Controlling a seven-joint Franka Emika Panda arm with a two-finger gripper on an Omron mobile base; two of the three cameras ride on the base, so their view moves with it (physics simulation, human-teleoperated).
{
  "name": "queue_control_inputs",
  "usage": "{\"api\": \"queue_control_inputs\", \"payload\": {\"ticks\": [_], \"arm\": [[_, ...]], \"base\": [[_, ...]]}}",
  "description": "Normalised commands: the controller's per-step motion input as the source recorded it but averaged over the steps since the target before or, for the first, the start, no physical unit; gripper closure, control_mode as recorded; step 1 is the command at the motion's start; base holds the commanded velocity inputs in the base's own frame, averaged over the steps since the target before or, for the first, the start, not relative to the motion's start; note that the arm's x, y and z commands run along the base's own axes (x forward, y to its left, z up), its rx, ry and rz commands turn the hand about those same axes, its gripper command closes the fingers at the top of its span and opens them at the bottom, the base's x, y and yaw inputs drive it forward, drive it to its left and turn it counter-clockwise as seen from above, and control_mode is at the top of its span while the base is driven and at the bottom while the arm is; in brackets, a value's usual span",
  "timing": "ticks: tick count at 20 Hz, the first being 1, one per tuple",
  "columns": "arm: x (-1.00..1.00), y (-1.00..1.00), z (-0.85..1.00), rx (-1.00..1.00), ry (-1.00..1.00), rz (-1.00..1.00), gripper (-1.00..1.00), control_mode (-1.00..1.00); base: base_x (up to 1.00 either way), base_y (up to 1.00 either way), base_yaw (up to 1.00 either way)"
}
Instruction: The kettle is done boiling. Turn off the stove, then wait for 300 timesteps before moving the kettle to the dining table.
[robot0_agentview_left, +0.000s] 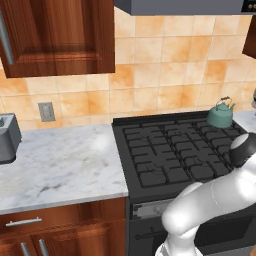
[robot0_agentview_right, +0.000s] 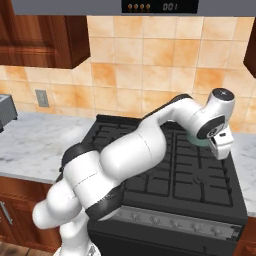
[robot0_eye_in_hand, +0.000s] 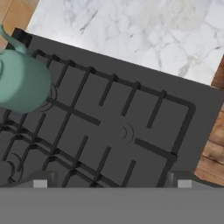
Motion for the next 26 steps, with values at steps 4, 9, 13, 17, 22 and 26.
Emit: {"api": "queue_control_inputs", "payload": {"ticks": [4, 9, 13, 17, 22, 26], "arm": [[0.38, 0.07, 0.0, -0.02, 0.06, -0.07, -1.0, -1.0], [0.43, 0.14, 0.0, -0.02, 0.07, -0.09, -1.0, -1.0], [0.39, 0.06, 0.0, -0.01, 0.09, -0.07, -1.0, -1.0], [0.39, 0.03, 0.0, 0.0, 0.02, -0.06, -1.0, -1.0], [0.33, 0.02, 0.0, 0.0, 0.01, -0.03, -1.0, -1.0], [0.4, 0.09, 0.0, 0.0, 0.05, -0.05, -1.0, -1.0]], "base": [[0.0, 0.0, 0.0], [0.0, 0.0, 0.0], [0.0, 0.0, 0.0], [0.0, 0.0, 0.0], [0.0, 0.0, 0.0], [0.0, 0.0, 0.0]]}}
